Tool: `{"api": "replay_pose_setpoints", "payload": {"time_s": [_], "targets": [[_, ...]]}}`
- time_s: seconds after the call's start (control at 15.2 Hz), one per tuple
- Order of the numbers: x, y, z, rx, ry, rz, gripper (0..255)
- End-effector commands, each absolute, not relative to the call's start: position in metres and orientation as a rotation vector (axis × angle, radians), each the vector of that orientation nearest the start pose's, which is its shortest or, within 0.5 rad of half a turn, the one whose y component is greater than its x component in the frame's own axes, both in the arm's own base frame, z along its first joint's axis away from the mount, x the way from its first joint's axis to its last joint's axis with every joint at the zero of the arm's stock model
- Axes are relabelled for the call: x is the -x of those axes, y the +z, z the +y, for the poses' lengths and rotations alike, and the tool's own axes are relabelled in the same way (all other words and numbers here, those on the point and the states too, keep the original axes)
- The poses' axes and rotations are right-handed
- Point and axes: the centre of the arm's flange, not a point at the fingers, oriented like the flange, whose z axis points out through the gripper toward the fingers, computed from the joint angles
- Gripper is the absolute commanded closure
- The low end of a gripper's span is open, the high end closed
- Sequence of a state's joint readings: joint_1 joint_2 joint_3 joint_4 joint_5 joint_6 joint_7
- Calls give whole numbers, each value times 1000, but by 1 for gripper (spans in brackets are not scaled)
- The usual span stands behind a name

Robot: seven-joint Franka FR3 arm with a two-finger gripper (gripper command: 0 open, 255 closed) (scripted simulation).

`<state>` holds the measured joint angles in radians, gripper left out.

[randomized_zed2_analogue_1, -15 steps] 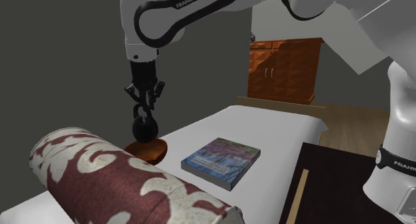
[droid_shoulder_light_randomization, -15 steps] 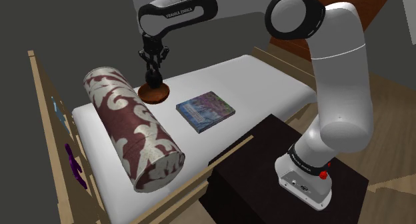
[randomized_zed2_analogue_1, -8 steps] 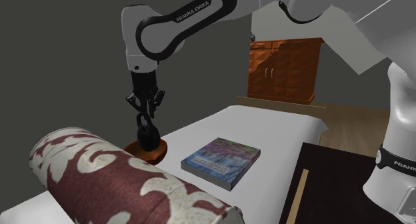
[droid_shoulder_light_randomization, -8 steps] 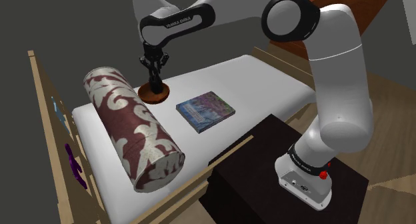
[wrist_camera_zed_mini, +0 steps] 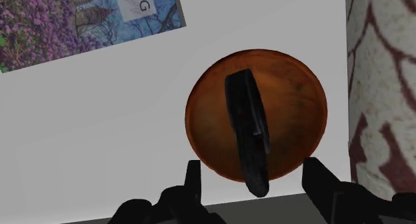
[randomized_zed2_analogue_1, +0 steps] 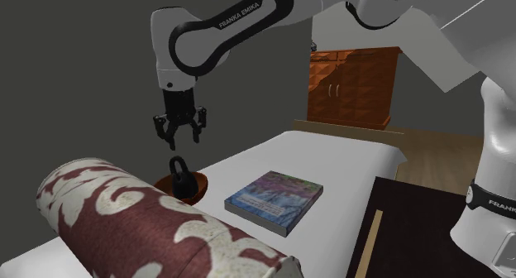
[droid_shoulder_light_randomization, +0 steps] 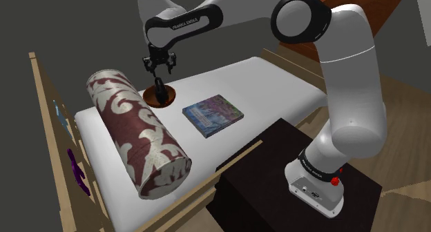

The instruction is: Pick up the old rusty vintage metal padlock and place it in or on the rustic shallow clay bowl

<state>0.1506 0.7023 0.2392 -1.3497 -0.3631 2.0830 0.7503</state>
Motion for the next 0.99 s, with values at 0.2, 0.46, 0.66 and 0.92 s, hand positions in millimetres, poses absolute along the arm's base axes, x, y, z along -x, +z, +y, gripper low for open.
{"api": "replay_pose_setpoints", "payload": {"time_s": [0.2, 0.46, 0.66, 0.92], "targets": [[-703, 323, 227, 3222, -221, 403, 0], [-697, 372, 234, 3222, -221, 403, 0], [-697, 372, 234, 3222, -221, 403, 0], [-697, 372, 234, 3222, -221, 403, 0]]}}
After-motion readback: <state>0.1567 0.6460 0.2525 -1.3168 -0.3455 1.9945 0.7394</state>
